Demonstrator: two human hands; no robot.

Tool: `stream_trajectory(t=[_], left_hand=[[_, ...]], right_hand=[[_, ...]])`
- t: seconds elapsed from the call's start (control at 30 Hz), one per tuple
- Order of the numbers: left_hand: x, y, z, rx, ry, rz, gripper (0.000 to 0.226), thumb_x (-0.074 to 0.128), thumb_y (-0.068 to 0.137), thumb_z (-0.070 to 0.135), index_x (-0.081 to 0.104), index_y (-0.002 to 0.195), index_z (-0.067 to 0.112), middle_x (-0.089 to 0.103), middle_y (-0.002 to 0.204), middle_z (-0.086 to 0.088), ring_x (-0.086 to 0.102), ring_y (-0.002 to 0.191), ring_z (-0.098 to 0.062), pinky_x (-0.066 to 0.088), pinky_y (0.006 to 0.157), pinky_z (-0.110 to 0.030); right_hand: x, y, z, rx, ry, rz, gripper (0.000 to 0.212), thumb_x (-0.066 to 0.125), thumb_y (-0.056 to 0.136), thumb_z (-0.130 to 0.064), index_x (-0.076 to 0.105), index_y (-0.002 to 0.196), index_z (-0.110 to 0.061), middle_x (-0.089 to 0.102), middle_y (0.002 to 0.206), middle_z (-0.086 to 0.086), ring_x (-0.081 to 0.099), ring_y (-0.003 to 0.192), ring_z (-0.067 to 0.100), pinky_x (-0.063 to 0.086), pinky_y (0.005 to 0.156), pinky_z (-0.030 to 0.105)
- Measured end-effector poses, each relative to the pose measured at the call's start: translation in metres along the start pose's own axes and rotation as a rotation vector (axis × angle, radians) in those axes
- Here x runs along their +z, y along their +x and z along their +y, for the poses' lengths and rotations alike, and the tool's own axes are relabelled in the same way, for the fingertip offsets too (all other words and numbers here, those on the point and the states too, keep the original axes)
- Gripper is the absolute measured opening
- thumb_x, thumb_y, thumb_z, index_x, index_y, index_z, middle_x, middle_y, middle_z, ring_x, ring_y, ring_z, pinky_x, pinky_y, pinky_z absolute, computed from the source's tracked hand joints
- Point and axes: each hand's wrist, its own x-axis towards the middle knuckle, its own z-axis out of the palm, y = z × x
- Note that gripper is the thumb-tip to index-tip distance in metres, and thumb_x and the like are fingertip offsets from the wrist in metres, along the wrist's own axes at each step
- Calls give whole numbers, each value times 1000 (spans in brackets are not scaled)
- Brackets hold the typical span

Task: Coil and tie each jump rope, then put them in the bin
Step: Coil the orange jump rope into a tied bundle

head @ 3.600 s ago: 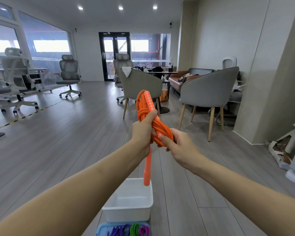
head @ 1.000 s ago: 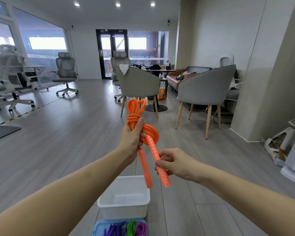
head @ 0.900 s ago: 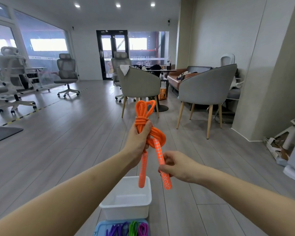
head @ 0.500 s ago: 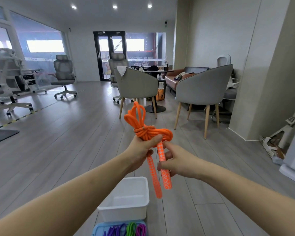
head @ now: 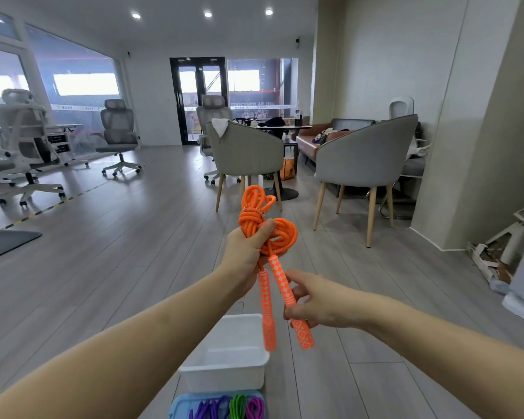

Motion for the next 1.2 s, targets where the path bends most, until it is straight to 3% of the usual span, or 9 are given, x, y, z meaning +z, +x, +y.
stream_trajectory(t=[0.13, 0.27, 0.4, 0.53, 0.63, 0.7, 0.83, 1.0, 1.2], left_hand=[[-5, 2, 9, -5, 92, -143, 56, 76, 84, 20, 55, 126, -10, 70, 102, -23, 73, 91, -29, 62, 83, -43], [-15, 2, -1, -35, 162, -205, 57, 82, 85, 17, 52, 127, -8, 68, 99, -27, 69, 90, -38, 55, 95, -62], [-14, -3, -10, -31, 317, -210, 36, 78, 89, 13, 57, 118, 11, 71, 89, -7, 70, 82, -26, 55, 89, -54], [-3, -12, -19, -24, 514, -298, 36, 73, 93, 16, 57, 124, 26, 72, 96, -2, 73, 86, -17, 61, 77, -36], [1, -15, -22, -11, 582, -319, 36, 71, 94, 16, 56, 125, 27, 73, 106, -3, 73, 95, -14, 58, 83, -30], [3, -16, -22, -8, 626, -334, 37, 72, 93, 17, 56, 125, 27, 72, 107, -2, 72, 98, -13, 57, 91, -32], [5, -18, -20, -9, 634, -332, 38, 76, 91, 20, 56, 123, 25, 72, 106, -1, 72, 100, -16, 57, 97, -38], [8, -22, -17, 18, 569, -397, 32, 70, 97, 27, 56, 125, 18, 70, 113, -14, 70, 106, -26, 57, 99, -44], [20, -31, -13, 72, 556, -448, 28, 57, 103, 37, 51, 129, 29, 65, 121, -11, 67, 107, -22, 57, 93, -27]], right_hand=[[-4, 3, 9, -6, -46, 95, 48, 66, 96, -18, 47, 137, -34, 66, 120, 1, 70, 102, 17, 60, 93, 38], [-23, 10, 6, -19, 234, 371, 38, 49, 100, -6, 56, 136, -16, 65, 130, 7, 63, 110, 16, 50, 81, 21], [-29, 14, -11, -84, 429, 525, 34, 50, 106, -33, 61, 134, -16, 67, 126, 0, 60, 118, 13, 45, 87, 24], [-21, 20, -16, -172, 544, 549, 38, 66, 96, -43, 65, 125, -19, 72, 117, -6, 66, 111, 5, 47, 84, 21], [-21, 24, -17, -153, 708, 561, 45, 77, 87, -41, 65, 124, -19, 75, 115, -1, 69, 110, 15, 54, 93, 35], [-23, 27, -17, -164, 746, 581, 38, 81, 85, -30, 68, 117, -15, 77, 109, 5, 73, 105, 19, 57, 90, 35], [-26, 27, -15, -194, 644, 584, 26, 77, 91, -25, 71, 113, -13, 77, 105, 5, 73, 102, 17, 57, 89, 32], [-30, 25, -12, -207, 600, 560, 24, 68, 97, -31, 74, 111, -12, 78, 104, 6, 73, 101, 19, 57, 85, 31], [-42, 17, -16, -260, 629, 459, 18, 61, 102, -24, 74, 106, -13, 75, 95, 4, 70, 95, 18, 54, 91, 38]])
